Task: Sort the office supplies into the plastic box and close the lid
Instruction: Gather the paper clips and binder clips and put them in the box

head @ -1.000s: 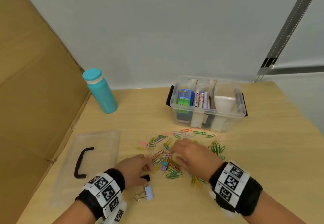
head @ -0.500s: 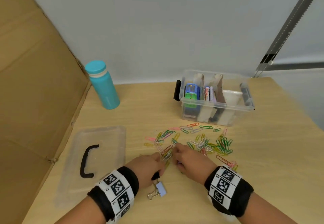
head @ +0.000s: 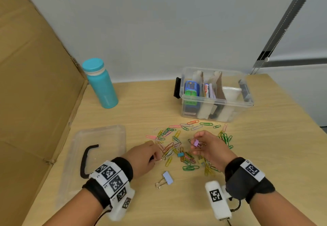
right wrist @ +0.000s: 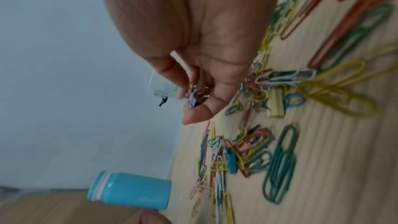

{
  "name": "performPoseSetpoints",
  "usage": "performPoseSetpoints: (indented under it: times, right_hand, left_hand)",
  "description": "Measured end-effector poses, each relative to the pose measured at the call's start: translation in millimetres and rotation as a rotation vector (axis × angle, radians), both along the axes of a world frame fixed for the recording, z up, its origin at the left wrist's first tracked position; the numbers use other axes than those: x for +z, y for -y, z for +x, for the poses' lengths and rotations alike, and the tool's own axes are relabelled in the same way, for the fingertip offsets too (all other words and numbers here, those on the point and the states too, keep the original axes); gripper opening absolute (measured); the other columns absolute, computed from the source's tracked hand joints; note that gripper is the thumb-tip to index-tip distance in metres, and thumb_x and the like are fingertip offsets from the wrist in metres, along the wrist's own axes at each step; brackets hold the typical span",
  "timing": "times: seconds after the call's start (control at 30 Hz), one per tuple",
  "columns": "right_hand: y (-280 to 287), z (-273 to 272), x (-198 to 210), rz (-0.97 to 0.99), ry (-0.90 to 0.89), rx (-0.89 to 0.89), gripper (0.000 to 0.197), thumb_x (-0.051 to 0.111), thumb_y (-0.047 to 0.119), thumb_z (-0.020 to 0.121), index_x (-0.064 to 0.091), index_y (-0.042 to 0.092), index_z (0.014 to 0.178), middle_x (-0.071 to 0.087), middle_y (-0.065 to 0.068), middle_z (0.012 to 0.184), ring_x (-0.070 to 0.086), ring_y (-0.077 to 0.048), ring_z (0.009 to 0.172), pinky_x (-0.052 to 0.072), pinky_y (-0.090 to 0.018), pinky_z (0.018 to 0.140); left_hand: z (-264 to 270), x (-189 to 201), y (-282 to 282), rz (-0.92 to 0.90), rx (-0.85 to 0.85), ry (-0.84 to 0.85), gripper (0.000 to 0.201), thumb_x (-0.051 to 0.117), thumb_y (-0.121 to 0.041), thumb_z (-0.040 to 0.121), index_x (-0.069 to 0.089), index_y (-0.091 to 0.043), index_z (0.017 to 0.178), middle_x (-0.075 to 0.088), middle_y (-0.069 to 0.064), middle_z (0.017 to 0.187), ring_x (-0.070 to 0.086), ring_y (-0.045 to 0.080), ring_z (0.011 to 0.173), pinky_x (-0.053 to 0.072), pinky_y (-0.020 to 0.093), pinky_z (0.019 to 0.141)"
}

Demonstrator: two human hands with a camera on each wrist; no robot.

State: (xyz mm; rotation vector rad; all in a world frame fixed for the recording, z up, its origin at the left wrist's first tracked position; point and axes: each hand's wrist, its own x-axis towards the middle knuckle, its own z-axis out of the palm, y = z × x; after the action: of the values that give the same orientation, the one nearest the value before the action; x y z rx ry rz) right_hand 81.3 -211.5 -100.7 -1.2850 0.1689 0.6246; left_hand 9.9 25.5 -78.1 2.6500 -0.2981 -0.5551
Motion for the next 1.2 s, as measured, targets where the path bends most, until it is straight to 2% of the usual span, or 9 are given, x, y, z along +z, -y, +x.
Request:
performPoseSetpoints:
  times: [0.13, 0.23, 0.33, 0.43, 0.53, 0.67, 0.9, 1.07, 1.2]
  right_hand:
    - [-4.8, -4.8, 2.2, -0.110, 0.024, 0.049, 0.021, 0.036, 0.012, 0.096, 0.053, 0.008, 0.084, 0.048, -0.007, 0.068, 0.051, -0.018, 0.056, 0.043, -0.029, 0.052]
    - [-9.8, -7.2, -1.3, -0.641, 0.507, 0.365, 0.010, 0.051, 0.022, 0.095, 0.056, 0.017, 0.088, 0.051, 0.008, 0.063, 0.047, -0.006, 0.051, 0.039, -0.019, 0.053]
    - [-16.3, -6.9, -5.0, -1.004, 0.928, 0.705, 0.011, 0.053, 0.023, 0.091, 0.053, 0.023, 0.102, 0.050, 0.010, 0.074, 0.048, -0.006, 0.066, 0.042, -0.023, 0.063]
    - [-24.0, -7.3, -7.0, -1.167, 1.066, 0.832, 0.020, 0.050, 0.026, 0.092, 0.050, 0.022, 0.112, 0.055, 0.001, 0.106, 0.052, -0.019, 0.097, 0.046, -0.032, 0.077]
    - [-31.1, -8.2, -10.1, -1.217, 1.076, 0.876, 0.021, 0.046, 0.021, 0.094, 0.047, 0.019, 0.115, 0.052, -0.003, 0.116, 0.049, -0.024, 0.107, 0.049, -0.037, 0.080]
    - [-36.7, -8.6, -14.5, -1.246, 1.070, 0.886, 0.022, 0.042, 0.013, 0.094, 0.045, 0.014, 0.116, 0.051, -0.008, 0.117, 0.048, -0.027, 0.108, 0.041, -0.035, 0.074]
    - [-6.5, -3.8, 18.2, -0.878, 0.828, 0.680, 0.004, 0.050, 0.024, 0.093, 0.049, 0.024, 0.097, 0.049, 0.007, 0.065, 0.047, -0.012, 0.059, 0.044, -0.031, 0.060]
    - [40.7, 15.0, 60.2, -0.724, 0.815, 0.429, 0.004, 0.054, 0.021, 0.093, 0.054, 0.025, 0.094, 0.051, 0.006, 0.068, 0.045, 0.000, 0.057, 0.038, -0.012, 0.058]
    - [76.0, 41.1, 87.7, -0.758, 0.869, 0.264, 0.004, 0.057, 0.019, 0.092, 0.056, 0.022, 0.094, 0.056, 0.003, 0.071, 0.048, 0.000, 0.056, 0.041, -0.012, 0.056]
  left_hand:
    - [-4.6, 5.4, 7.1, -0.129, 0.098, -0.017, 0.011, 0.041, -0.015, 0.093, 0.047, -0.013, 0.102, 0.056, 0.002, 0.096, 0.051, 0.017, 0.082, 0.043, 0.029, 0.076]
    - [-8.3, 0.2, 16.6, -0.139, 0.105, -0.125, 0.020, 0.031, -0.023, 0.099, 0.047, -0.011, 0.103, 0.054, 0.001, 0.083, 0.047, 0.018, 0.076, 0.041, 0.035, 0.072]
    - [-9.4, -6.6, 25.3, -0.070, 0.120, -0.189, 0.030, 0.042, -0.044, 0.094, 0.050, -0.016, 0.100, 0.054, -0.003, 0.083, 0.049, 0.015, 0.077, 0.037, 0.029, 0.069]
    - [-9.2, -11.9, 30.1, 0.078, 0.082, -0.229, 0.053, 0.062, -0.060, 0.075, 0.051, -0.017, 0.102, 0.052, -0.004, 0.084, 0.049, 0.015, 0.077, 0.038, 0.030, 0.067]
    - [-10.3, -13.4, 35.3, 0.133, 0.042, -0.228, 0.058, 0.071, -0.058, 0.069, 0.051, -0.016, 0.104, 0.050, -0.004, 0.084, 0.049, 0.015, 0.078, 0.040, 0.030, 0.068]
    - [-12.2, -16.8, 39.1, 0.110, 0.050, -0.209, 0.038, 0.063, -0.047, 0.081, 0.045, -0.016, 0.094, 0.050, 0.000, 0.088, 0.047, 0.016, 0.079, 0.037, 0.028, 0.067]
    - [-0.4, -15.8, 25.6, -0.168, 0.244, -0.169, 0.036, 0.061, -0.050, 0.072, 0.047, -0.022, 0.090, 0.062, -0.013, 0.087, 0.060, 0.010, 0.085, 0.051, 0.026, 0.078]
    - [18.3, -3.3, 29.5, -0.211, 0.377, -0.058, 0.038, 0.062, -0.049, 0.075, 0.045, -0.021, 0.093, 0.067, 0.000, 0.092, 0.064, 0.020, 0.086, 0.053, 0.041, 0.082]
    - [30.3, 4.0, 40.7, -0.265, 0.472, 0.002, 0.039, 0.060, -0.048, 0.075, 0.042, -0.019, 0.093, 0.068, 0.006, 0.084, 0.062, 0.025, 0.073, 0.052, 0.043, 0.074]
